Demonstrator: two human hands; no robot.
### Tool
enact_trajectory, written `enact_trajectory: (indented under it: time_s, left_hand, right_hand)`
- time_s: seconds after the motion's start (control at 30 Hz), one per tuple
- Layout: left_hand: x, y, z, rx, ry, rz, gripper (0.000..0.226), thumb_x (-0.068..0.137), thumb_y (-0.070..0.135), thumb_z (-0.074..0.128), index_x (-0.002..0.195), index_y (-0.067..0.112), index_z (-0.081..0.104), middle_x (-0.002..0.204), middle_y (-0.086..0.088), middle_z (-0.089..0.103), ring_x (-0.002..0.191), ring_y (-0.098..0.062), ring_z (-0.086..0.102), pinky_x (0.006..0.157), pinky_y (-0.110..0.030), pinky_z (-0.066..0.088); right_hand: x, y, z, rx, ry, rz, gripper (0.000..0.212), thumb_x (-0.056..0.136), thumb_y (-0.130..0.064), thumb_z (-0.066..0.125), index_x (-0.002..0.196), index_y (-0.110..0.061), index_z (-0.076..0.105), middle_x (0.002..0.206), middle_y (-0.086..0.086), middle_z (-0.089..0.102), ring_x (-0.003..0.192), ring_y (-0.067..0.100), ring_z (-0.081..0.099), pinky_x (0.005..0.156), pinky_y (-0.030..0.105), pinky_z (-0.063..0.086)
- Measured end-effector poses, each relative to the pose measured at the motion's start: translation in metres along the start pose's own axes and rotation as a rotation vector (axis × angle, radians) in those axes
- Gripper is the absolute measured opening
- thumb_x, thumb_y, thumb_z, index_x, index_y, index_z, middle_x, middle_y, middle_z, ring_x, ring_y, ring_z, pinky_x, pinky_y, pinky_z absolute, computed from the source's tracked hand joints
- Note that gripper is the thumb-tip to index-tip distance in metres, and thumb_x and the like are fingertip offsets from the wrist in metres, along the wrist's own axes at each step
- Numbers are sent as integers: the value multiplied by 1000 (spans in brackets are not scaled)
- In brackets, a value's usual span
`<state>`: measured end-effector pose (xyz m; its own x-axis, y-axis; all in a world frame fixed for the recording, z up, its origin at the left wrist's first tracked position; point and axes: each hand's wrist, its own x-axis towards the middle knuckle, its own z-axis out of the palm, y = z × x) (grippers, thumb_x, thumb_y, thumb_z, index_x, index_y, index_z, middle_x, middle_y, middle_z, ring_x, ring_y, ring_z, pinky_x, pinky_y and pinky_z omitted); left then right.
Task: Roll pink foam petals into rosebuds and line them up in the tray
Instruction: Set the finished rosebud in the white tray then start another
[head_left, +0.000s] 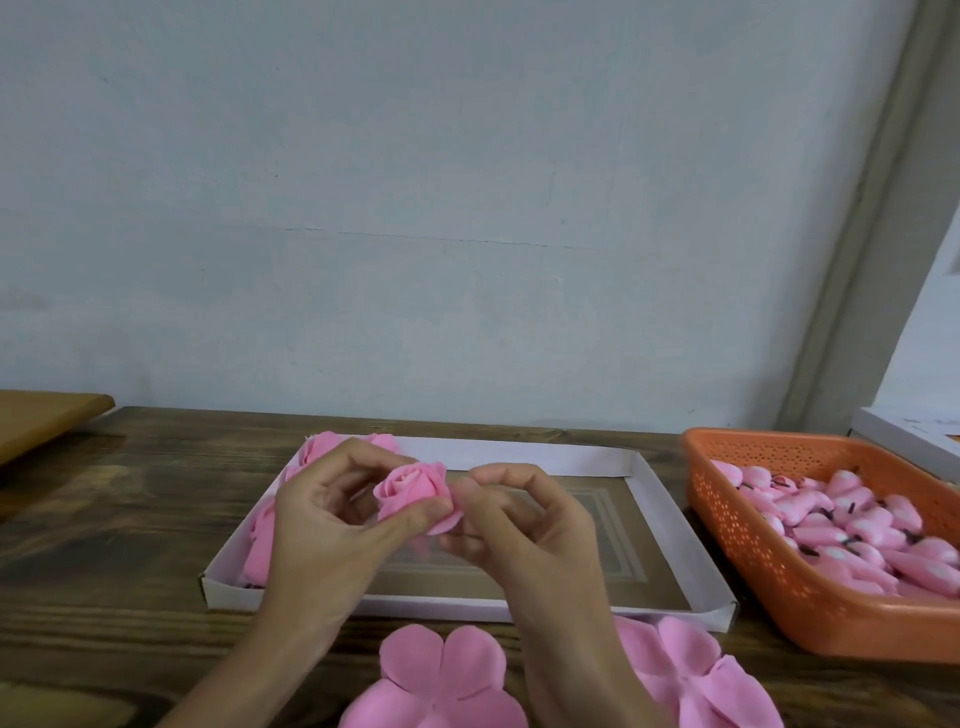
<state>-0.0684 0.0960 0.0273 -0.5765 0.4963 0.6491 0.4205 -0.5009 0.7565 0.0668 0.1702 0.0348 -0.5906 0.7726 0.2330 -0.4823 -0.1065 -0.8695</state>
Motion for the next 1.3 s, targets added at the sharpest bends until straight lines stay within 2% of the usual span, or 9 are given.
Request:
enact_trajectory:
  time_s: [0.17,0.43,0.53,0.6,0.7,0.83,0.93,1.1,1.3]
  left_hand:
    - [2,-3,-2,-24,46,-56,38,55,32,98,86,22,77,86,-6,76,79,-20,74,67,-34,64]
    - [3,-13,-8,-71,-43,-178,39,54,36,89,85,18,77,82,-10,74,74,-24,71,60,-36,62]
    - [4,-15,-9,-94,-69,-208,39,56,37,90,87,16,78,84,-14,73,77,-34,70,67,-45,61]
    - [4,-13,-9,-127,-98,-211,37,58,35,88,89,16,79,86,-12,74,79,-28,70,67,-39,61]
    - [5,-11,-10,-155,-122,-238,37,57,34,87,89,18,80,93,-20,72,84,-29,70,70,-44,61]
    - [4,-13,-9,-177,-96,-301,42,55,37,88,92,18,81,93,-23,75,84,-33,72,73,-44,61]
    - [4,-13,-8,-199,-114,-298,41,59,36,88,96,21,80,95,-19,77,86,-29,75,69,-35,63]
    - [8,-16,-11,-216,-105,-281,54,66,43,88,115,24,76,104,-16,74,101,-30,72,85,-37,58]
    - [8,-22,-18,-228,-463,-395,83,66,16,93,138,37,58,127,-13,68,115,-37,67,86,-36,58]
  right_hand:
    - [3,2,-2,-15,-116,-47,23,97,14,54,104,-3,68,96,18,78,84,28,77,73,30,62]
    - [8,0,-11,-285,-210,-181,27,75,-2,87,86,-24,77,89,8,79,71,14,72,73,30,61]
    - [9,3,-11,-345,-186,-270,27,75,-2,89,90,-20,76,92,5,76,67,16,65,67,44,59]
    - [11,3,-12,-383,-188,-289,30,78,-3,88,99,-20,76,102,0,76,77,20,68,73,53,60]
    - [11,3,-14,-423,-270,-244,33,86,-7,82,114,-23,75,110,-3,77,102,19,73,83,43,63]
    - [9,10,-12,-489,-285,-188,34,94,-11,74,124,-27,72,113,-6,77,107,20,72,86,55,61]
    - [10,13,-13,-454,-263,-182,36,94,-5,71,123,-26,70,110,1,77,102,21,73,82,47,62]
    - [17,8,-22,-283,-211,-154,36,98,4,63,125,-18,69,115,3,77,109,21,73,80,30,60]
    - [23,6,-28,-50,-92,-112,27,101,-3,57,117,-15,75,117,9,76,111,26,73,88,34,61]
